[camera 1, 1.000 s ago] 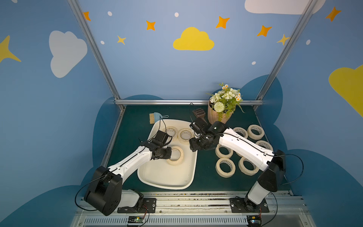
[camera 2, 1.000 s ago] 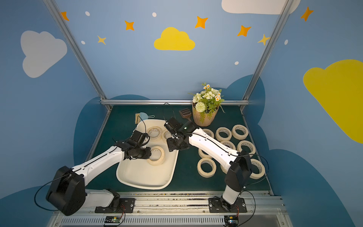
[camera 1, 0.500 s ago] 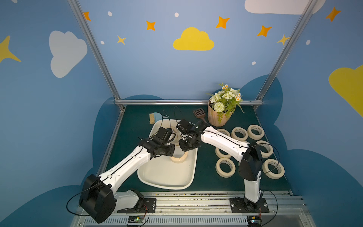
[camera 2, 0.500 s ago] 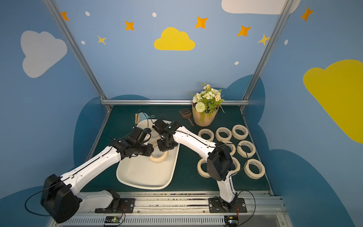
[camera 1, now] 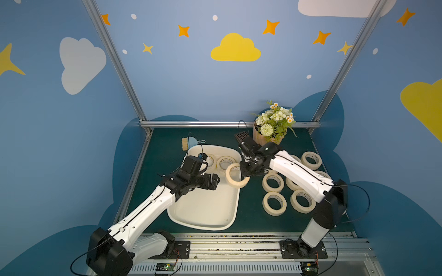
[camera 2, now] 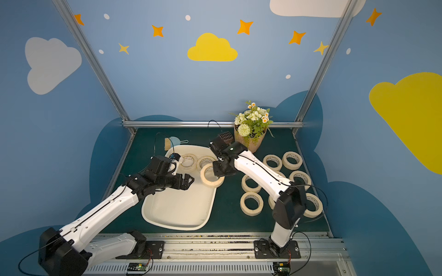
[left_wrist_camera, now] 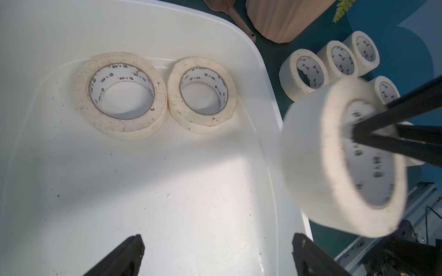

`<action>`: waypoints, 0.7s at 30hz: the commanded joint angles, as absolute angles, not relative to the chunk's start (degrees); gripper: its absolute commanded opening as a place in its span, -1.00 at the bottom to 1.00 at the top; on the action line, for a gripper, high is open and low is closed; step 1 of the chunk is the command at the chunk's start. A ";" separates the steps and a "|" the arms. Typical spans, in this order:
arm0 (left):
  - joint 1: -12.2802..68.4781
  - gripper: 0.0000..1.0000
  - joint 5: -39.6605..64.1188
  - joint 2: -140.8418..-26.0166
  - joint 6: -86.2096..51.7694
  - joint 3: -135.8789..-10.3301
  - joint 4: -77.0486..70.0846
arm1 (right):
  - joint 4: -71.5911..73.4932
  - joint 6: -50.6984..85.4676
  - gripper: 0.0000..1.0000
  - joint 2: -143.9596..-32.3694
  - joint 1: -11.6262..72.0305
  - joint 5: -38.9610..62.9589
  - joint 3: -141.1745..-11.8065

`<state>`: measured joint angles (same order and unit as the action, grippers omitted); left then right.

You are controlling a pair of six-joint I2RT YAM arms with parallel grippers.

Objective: Take out the art tape in the storage box
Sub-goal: Place the art tape at the center of the board.

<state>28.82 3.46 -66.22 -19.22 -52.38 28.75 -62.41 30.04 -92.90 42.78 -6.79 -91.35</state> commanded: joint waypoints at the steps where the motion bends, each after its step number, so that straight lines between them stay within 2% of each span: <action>1: 26.47 1.00 4.25 -69.90 -17.68 -52.29 25.52 | -64.57 31.85 -1.00 -82.94 40.04 -16.72 -84.82; 5: 23.91 1.00 2.92 -77.45 -16.68 -54.72 22.46 | -61.92 29.53 -1.00 -77.70 33.26 -17.12 -76.52; 9: 22.33 0.98 -2.23 -87.07 -14.89 -60.52 21.87 | -57.92 26.86 -1.00 -81.62 29.98 -14.70 -73.28; 14: 19.34 0.87 -3.65 -98.01 -14.19 -70.61 24.36 | -57.61 25.64 -1.00 -92.75 27.50 -13.86 -79.17; 21: 15.87 0.87 -3.21 -105.29 -14.00 -76.87 23.56 | -60.65 21.00 -1.00 -108.07 27.13 -9.05 -94.26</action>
<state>16.82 -2.81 -103.92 -14.74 -75.13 23.29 -60.38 23.42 -105.69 27.00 -11.51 -89.08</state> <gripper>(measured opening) 0.936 0.213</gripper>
